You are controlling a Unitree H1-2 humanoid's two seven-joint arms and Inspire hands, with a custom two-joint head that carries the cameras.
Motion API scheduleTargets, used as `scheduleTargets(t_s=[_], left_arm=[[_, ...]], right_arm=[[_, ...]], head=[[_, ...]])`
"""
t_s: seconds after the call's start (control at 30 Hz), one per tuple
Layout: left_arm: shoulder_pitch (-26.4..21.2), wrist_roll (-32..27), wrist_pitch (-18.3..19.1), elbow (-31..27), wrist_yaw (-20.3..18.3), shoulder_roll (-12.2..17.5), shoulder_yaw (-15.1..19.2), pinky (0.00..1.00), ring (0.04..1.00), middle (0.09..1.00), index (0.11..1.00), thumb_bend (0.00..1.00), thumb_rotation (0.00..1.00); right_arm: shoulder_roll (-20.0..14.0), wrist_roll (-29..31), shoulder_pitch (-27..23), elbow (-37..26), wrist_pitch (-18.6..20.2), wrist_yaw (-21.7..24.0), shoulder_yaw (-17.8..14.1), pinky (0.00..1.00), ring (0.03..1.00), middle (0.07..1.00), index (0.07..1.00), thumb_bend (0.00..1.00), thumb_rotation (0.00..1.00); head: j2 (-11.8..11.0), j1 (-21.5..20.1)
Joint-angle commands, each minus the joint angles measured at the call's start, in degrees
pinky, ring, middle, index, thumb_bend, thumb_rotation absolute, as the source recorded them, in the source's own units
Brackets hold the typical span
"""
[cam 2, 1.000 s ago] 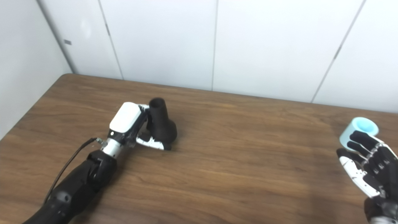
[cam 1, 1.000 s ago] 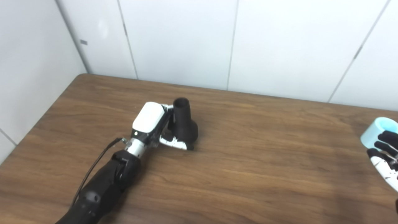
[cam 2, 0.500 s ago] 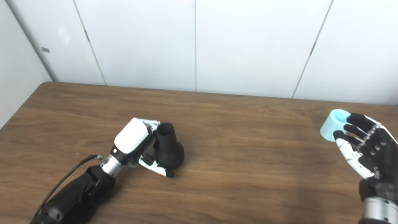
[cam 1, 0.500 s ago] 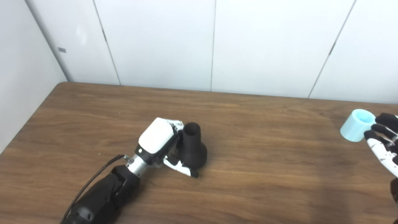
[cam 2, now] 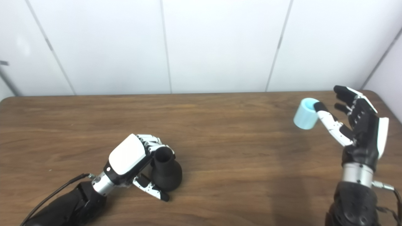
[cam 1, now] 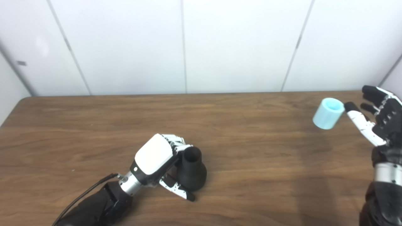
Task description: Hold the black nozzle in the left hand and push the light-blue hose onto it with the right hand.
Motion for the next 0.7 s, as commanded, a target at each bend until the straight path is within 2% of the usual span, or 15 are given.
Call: scheduleTargets(t_s=[0.0, 0.07, 0.2, 0.23, 0.33, 0.43, 0.5, 0.67], left_arm=[[7.3, -3.2, -1.2, 4.7, 2.6, -5.1, -6.7, 0.43, 0.504, 0.491, 0.475, 0.52, 0.0], [6.7, -3.4, -1.2, 5.0, 3.1, -5.0, -8.2, 0.43, 0.503, 0.492, 0.472, 0.52, 0.0], [6.2, -3.8, -1.2, 4.8, 3.2, -4.4, -10.0, 0.43, 0.504, 0.491, 0.476, 0.52, 0.0], [5.9, -4.0, -1.2, 5.2, 4.2, -4.4, -11.0, 0.43, 0.504, 0.49, 0.477, 0.52, 0.0], [5.2, -4.5, -1.2, 5.9, 6.3, -4.2, -13.3, 0.43, 0.499, 0.49, 0.476, 0.52, 0.0], [4.6, -4.1, -1.2, 6.4, 7.8, -4.0, -15.4, 0.43, 0.501, 0.49, 0.477, 0.52, 0.0], [4.0, -5.5, -1.2, 6.2, 7.7, -3.7, -17.2, 0.43, 0.505, 0.492, 0.474, 0.52, 0.0], [3.0, -6.9, -1.2, 7.2, 8.5, -3.3, -19.9, 0.44, 0.508, 0.488, 0.479, 0.52, 0.0]], right_arm=[[-2.4, -3.1, -2.4, 0.0, -2.6, -1.2, -0.3, 0.71, 0.803, 0.789, 0.722, 0.62, 0.33], [-3.2, -5.1, -2.7, 1.3, -2.3, -1.6, 0.0, 0.69, 0.794, 0.793, 0.74, 0.67, 0.36], [-4.1, -5.8, -3.5, 4.6, -3.3, -1.9, 0.4, 0.7, 0.816, 0.836, 0.808, 0.77, 0.36], [-4.3, -6.1, -3.9, 5.5, -2.2, -1.7, 0.6, 0.7, 0.815, 0.838, 0.814, 0.79, 0.36], [-4.9, -7.3, -4.7, 7.1, 0.8, -1.3, 1.0, 0.76, 0.876, 0.905, 0.899, 0.88, 0.44], [-5.7, -6.0, -5.9, 9.4, 1.8, -0.7, 0.7, 0.93, 0.97, 0.975, 0.982, 0.97, 0.47], [-6.4, -6.2, -6.7, 11.2, 2.7, -0.3, 0.8, 0.96, 0.992, 0.994, 0.996, 0.99, 0.49], [-7.8, -5.5, -8.5, 16.9, 1.4, 0.2, 1.5, 1.0, 1.0, 1.0, 1.0, 1.0, 0.54]], head=[[0.0, -0.7], [-0.3, -3.6], [-1.1, -8.7], [-1.3, -9.6], [-1.5, -10.3], [-2.1, -11.1], [-2.3, -11.7], [-2.8, -13.7]])
